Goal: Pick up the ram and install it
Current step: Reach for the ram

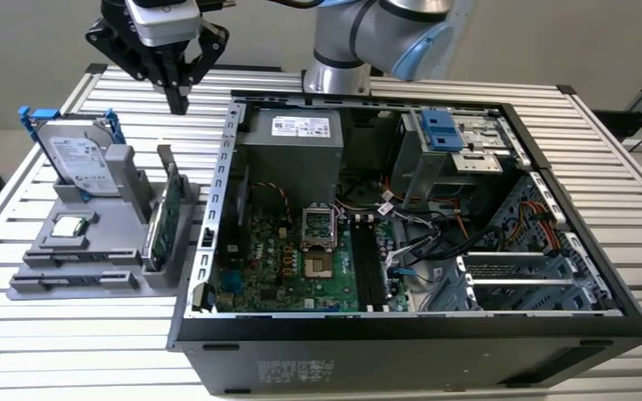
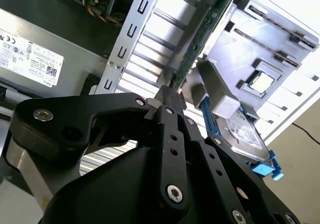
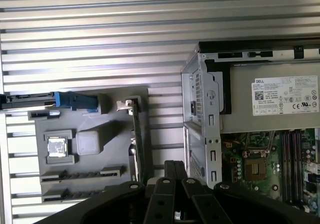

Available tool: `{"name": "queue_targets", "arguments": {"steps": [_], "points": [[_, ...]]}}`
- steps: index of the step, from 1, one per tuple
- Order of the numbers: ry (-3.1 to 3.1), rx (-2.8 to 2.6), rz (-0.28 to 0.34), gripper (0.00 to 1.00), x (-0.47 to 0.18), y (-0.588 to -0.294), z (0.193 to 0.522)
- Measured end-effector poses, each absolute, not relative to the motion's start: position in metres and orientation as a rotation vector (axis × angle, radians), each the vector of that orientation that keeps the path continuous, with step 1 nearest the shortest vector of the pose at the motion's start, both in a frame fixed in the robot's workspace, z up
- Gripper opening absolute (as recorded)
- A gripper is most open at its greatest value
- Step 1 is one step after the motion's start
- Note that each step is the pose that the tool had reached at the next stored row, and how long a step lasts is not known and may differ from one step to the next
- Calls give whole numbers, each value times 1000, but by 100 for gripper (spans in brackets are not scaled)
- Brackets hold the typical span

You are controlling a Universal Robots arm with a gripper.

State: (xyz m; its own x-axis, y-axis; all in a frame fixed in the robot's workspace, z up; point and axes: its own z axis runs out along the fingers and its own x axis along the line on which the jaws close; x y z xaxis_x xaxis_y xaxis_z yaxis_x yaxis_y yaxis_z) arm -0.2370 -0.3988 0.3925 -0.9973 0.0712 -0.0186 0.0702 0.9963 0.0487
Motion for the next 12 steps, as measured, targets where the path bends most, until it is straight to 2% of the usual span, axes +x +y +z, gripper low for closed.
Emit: {"name": "queue_targets", "arguments": {"steps": [12], "points": [[3118,110,75,0,-249,-399,392]]}}
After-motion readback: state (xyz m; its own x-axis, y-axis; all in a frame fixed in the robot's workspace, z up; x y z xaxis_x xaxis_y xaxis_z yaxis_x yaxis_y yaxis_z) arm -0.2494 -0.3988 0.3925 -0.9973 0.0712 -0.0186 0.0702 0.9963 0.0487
